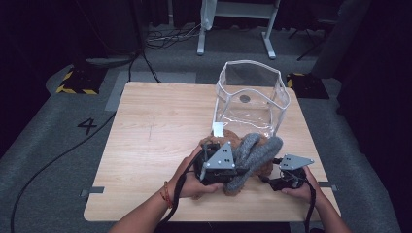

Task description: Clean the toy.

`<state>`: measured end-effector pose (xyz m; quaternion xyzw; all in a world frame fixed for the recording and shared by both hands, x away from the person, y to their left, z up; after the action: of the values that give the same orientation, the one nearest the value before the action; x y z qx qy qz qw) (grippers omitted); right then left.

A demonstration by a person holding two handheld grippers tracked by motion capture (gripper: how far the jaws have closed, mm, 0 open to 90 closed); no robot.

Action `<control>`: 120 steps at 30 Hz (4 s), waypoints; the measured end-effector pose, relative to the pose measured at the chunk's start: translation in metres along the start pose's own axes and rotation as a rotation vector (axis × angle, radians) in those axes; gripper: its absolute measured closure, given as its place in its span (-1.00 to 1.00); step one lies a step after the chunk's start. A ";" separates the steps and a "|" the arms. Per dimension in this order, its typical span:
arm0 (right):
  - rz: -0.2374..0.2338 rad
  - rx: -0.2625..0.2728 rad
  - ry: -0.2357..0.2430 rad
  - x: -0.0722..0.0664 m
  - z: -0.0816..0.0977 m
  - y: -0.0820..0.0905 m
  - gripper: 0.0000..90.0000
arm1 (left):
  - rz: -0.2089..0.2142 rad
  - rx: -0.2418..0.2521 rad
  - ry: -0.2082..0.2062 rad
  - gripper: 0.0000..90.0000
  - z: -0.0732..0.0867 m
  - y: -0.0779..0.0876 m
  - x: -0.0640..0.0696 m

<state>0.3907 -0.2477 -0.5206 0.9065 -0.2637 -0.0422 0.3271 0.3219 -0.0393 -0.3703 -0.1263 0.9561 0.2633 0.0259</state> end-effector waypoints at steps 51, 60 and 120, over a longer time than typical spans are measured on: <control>0.020 0.029 -0.023 0.014 0.002 0.004 -0.22 | -0.150 -0.073 0.135 0.69 0.012 0.010 -0.099; 0.018 0.017 -0.029 0.012 0.003 0.001 -0.27 | -0.044 -0.019 0.050 0.69 -0.047 -0.025 -0.094; 0.068 0.188 0.038 0.016 -0.047 0.051 -0.50 | -0.402 -0.440 0.384 0.67 0.251 0.078 -0.080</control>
<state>0.3934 -0.2623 -0.4513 0.9243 -0.2908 0.0108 0.2468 0.3752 0.1722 -0.5382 -0.3616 0.8200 0.4240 -0.1307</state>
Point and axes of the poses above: each handheld gripper's, and its own axes: y roughly backward along the jaws, z roughly out of its underside, x roughly to its right, the point moved 7 cm from there along -y, roughly forward along the jaws, and after that the axes turned 2 degrees about -z, right-handed, at the moved point
